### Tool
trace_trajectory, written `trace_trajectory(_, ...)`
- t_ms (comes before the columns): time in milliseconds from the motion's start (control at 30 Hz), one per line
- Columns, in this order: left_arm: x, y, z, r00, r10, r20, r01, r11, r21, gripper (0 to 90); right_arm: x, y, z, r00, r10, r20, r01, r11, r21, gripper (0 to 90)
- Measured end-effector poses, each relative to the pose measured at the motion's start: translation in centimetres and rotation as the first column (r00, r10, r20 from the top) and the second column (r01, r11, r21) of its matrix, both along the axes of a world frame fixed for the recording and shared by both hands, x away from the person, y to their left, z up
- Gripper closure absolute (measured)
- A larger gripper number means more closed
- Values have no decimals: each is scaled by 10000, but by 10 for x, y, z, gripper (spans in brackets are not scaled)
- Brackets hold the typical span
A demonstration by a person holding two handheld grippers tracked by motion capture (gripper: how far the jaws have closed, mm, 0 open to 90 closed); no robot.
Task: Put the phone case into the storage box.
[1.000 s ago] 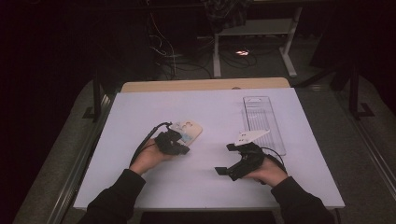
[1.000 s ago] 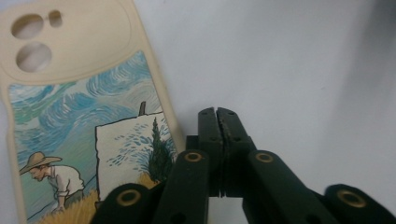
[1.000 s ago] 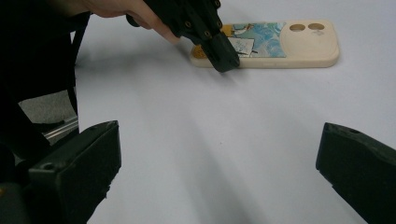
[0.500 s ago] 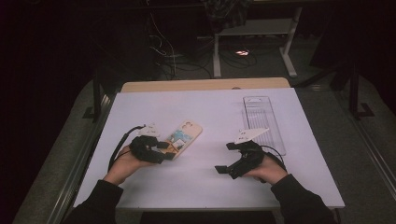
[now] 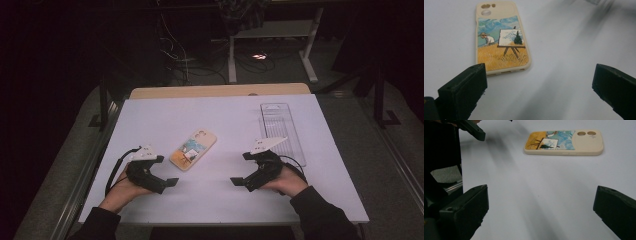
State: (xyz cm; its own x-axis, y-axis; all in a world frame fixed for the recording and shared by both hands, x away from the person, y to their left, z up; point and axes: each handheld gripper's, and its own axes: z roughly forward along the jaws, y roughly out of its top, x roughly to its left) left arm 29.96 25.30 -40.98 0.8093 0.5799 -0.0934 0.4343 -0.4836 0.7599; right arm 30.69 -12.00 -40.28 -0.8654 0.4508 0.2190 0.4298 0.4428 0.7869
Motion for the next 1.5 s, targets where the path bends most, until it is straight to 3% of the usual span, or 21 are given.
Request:
trace_trajectory(133,-1,-1,-3,9999,-115,-77,117,9996,251,0,0,-1,0,10000,-47,3,47,10000,-19,0)
trace_trajectory(600,0,1,-1,9999,74,-145,-72,9999,93,0,0,-1,0,10000,-76,-24,76,10000,-20,0)
trace_trajectory(833,2,1,3,9998,94,-194,-86,9992,384,0,0,-1,0,10000,-78,-30,77,10000,-28,0)
trace_trajectory(933,3,-1,6,9995,306,-118,-303,9993,219,0,0,-1,-1,10000,-85,-13,85,10000,-43,0)
trace_trajectory(1067,7,-2,8,9994,328,-133,-321,9980,543,0,0,-1,0,10000,-92,-18,92,9999,-50,0)
trace_trajectory(1233,12,-4,11,9989,410,-205,-402,9984,404,0,0,-1,0,10000,-84,-22,84,10000,-50,0)
trace_trajectory(1300,15,-3,14,9992,381,-142,-373,9979,535,0,0,-1,-1,10000,-88,-26,88,9999,-53,0)
trace_trajectory(1367,17,-4,16,9988,464,-181,-458,9984,333,0,0,-1,-1,9999,-104,-32,104,9999,-27,0)
trace_trajectory(1467,19,-5,20,9988,415,-257,-401,9979,499,0,0,0,-1,9999,-107,-27,107,9999,-35,0)
trace_trajectory(1500,21,-6,20,9985,501,-233,-494,9983,302,0,0,0,-1,9999,-111,-30,111,9999,-39,0)
